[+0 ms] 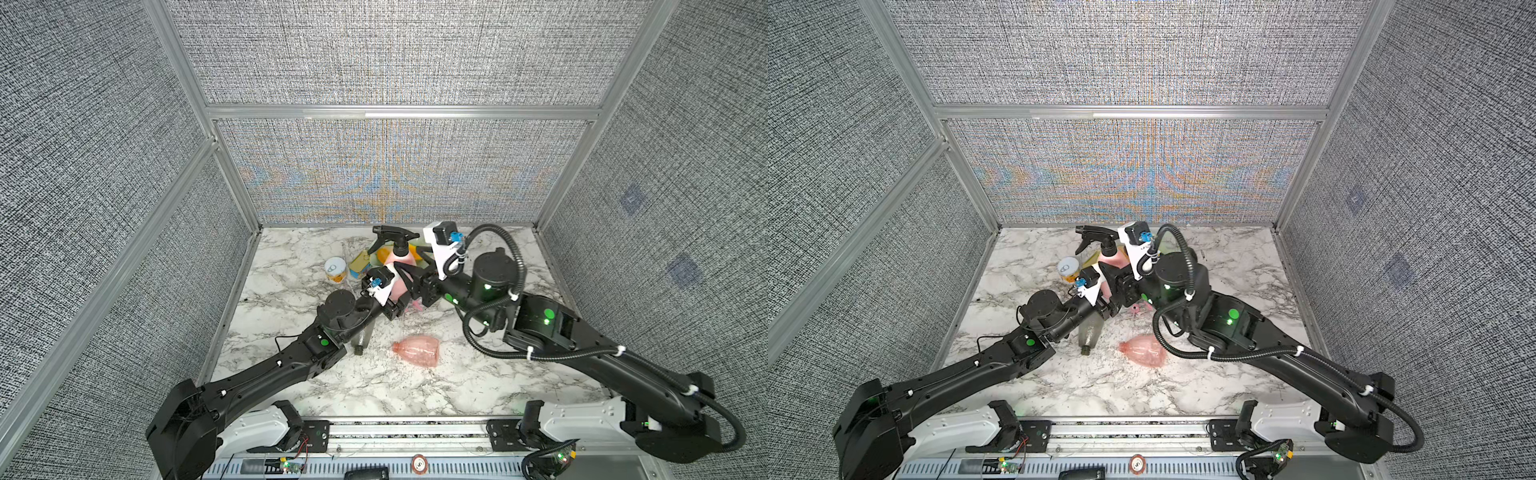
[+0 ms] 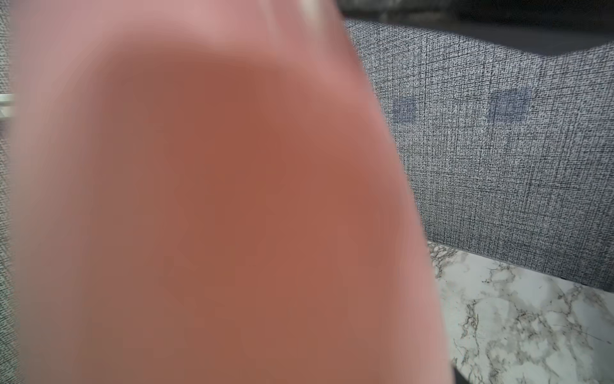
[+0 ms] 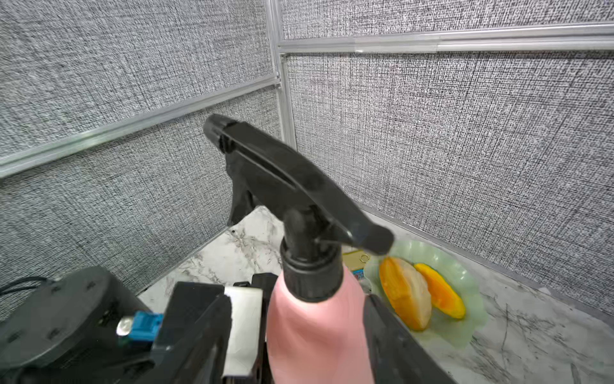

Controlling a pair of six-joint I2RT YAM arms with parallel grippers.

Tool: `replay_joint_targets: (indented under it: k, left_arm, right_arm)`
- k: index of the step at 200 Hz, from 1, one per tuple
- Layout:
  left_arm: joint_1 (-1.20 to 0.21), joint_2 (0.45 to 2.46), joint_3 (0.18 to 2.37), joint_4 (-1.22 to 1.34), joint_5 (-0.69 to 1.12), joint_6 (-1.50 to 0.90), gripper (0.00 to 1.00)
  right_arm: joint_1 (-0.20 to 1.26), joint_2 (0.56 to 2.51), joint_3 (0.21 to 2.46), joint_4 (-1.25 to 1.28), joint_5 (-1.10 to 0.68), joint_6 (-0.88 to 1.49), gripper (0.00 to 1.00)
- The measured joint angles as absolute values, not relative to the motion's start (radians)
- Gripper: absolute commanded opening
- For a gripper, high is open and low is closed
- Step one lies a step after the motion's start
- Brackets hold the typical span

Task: Attach spray nozzles to spray bottles
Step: Screw the spray nozzle on the spray bottle.

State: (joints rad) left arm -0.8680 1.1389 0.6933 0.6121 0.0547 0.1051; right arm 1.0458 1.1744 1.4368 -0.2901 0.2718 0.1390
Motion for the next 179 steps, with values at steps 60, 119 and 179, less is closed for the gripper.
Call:
replay_joint_targets:
  k: [60,119,179]
  left_arm:
    - [-0.868,1.139,0.693,0.628,0.157,0.086,0.69]
    - [-0.868,1.154,0.706,0.623,0.237,0.065,0.69]
    - [-0.868,1.158,0.711,0.608,0.274,0.052,0.69]
  right_arm:
    - [0.767,1.127,1.456,-0.414,-0.216,0.049,0.74]
    - [0.641,1.243,1.573,-0.467,-0.654,-0.012,0.69]
    - [0.637,1.301,1.583,-0.446,-0.722,-0.017,0.44]
